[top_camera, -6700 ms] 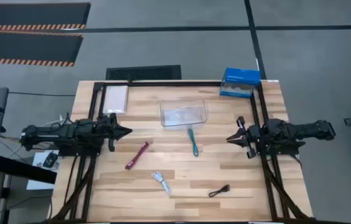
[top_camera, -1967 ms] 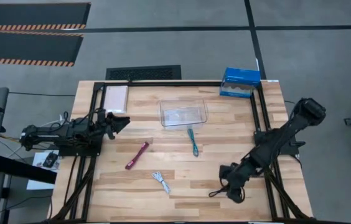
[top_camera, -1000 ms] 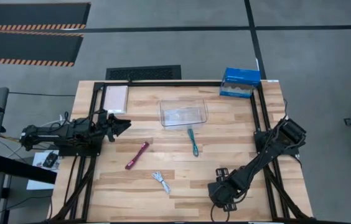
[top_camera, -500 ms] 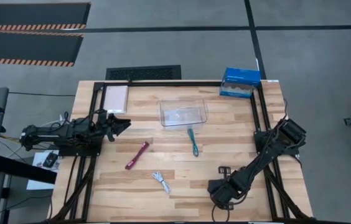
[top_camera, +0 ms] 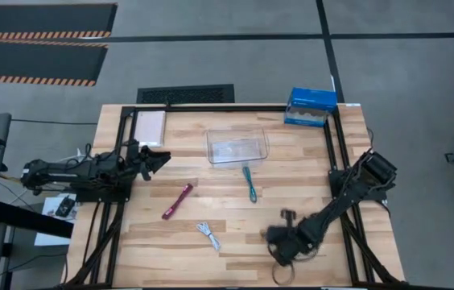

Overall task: Pick and place USB-C Cables
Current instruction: Put the black charger cable into the transparent bin

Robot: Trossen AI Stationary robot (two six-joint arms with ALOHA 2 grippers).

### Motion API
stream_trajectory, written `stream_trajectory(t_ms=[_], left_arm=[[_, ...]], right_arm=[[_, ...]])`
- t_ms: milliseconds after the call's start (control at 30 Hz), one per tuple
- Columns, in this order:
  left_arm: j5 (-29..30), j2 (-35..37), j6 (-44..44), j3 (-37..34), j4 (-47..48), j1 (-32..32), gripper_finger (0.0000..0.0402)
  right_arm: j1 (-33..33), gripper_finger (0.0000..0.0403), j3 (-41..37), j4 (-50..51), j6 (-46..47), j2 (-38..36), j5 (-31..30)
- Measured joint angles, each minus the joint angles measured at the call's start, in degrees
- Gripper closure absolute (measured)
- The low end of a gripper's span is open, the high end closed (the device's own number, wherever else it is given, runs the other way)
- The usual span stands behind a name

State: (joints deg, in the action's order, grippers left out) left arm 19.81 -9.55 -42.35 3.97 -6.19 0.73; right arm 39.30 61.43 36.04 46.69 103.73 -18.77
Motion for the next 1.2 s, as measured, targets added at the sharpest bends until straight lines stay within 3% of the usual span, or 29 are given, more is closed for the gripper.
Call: stream_trajectory(t_ms=[67,400,767,933,1200], left_arm=[[0.0,-2.9,-0.1,0.0,-2.4,0.0,0.0236],[-2.1,-16.2,0.8,0.2,-15.4,0.0,0.0236],[-6.7,-30.6,13.4,12.5,-12.2,0.0,0.0236],[-11.9,-41.5,19.4,18.4,-13.6,0.0,0.0236],[-21.8,-58.0,28.8,24.7,-31.5,1.0,0.0236]], right_arm=[[-0.7,0.0389,0.0,0.6,-0.2,-1.6,-3.6],[-6.5,0.0389,0.2,0.4,-7.2,-9.1,-8.5],[-10.4,0.0387,0.1,-2.2,-10.7,-9.6,-8.6],[-12.6,0.0387,0.1,-13.1,-17.3,-9.6,-11.2],[-17.8,0.0380,0.1,-30.4,-30.6,-10.3,-11.7]])
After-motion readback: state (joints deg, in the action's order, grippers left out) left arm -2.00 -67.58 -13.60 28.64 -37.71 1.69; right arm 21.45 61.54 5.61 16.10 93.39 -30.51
